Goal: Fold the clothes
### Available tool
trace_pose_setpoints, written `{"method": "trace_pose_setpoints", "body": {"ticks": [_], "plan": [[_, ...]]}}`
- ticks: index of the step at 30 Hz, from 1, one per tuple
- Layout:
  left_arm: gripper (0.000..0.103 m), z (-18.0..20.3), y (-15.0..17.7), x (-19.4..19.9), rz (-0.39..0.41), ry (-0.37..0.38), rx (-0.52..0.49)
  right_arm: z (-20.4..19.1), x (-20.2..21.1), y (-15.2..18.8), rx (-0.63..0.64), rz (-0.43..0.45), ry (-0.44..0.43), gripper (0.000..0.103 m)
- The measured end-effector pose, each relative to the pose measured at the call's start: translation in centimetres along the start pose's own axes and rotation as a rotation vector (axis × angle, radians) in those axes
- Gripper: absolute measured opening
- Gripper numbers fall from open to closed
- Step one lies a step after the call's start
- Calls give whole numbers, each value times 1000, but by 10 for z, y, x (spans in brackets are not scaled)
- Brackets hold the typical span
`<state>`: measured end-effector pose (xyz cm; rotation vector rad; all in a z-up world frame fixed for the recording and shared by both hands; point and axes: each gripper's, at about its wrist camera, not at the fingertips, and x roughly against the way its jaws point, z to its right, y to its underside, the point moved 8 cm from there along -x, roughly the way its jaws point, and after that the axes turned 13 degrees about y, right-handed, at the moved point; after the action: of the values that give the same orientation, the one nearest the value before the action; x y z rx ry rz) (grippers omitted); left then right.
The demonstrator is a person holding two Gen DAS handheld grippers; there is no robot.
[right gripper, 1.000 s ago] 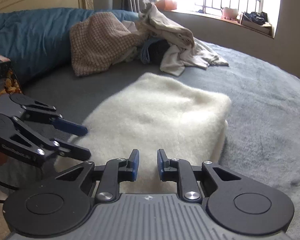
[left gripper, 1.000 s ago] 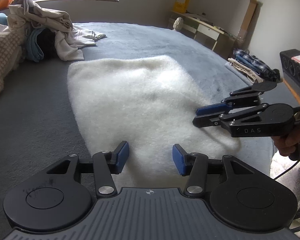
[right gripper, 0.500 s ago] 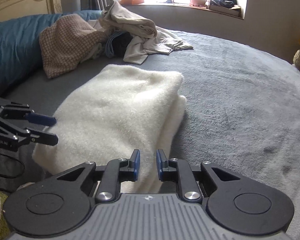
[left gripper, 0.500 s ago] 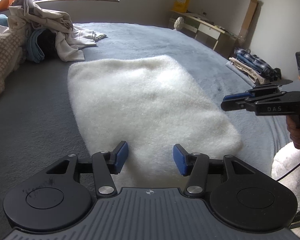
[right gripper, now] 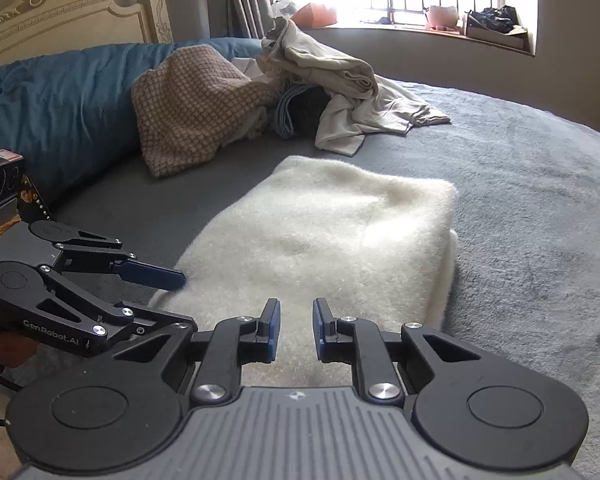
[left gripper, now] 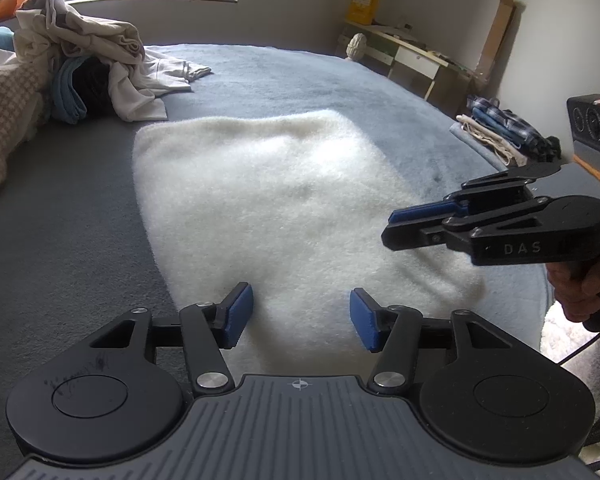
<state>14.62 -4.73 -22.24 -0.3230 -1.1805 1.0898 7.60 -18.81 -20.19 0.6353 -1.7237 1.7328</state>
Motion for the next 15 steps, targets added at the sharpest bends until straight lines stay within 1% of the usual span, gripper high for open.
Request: {"method": "trace_pose_setpoints", "body": {"ticks": [2,5,8,10,13,15], "plan": [[54,0,0,0,2,6,3,0,-8,8,13,-25,14,18],[54,0,0,0,3,8,4,2,-9,15,31,-23,28,18],[54,0,-1,0,3,9,4,11,-6,18,37,-24,64,18],[54,0,-1,0,0,8,-1,20,-3,20,14,-32,77,17],[54,-1,-2,0,-2,5,-3,32,-1,25,-47,-44,66,17],[54,-1,-3,2,-4,-4,-4,34,0,26,-59,-43,67,16]]}}
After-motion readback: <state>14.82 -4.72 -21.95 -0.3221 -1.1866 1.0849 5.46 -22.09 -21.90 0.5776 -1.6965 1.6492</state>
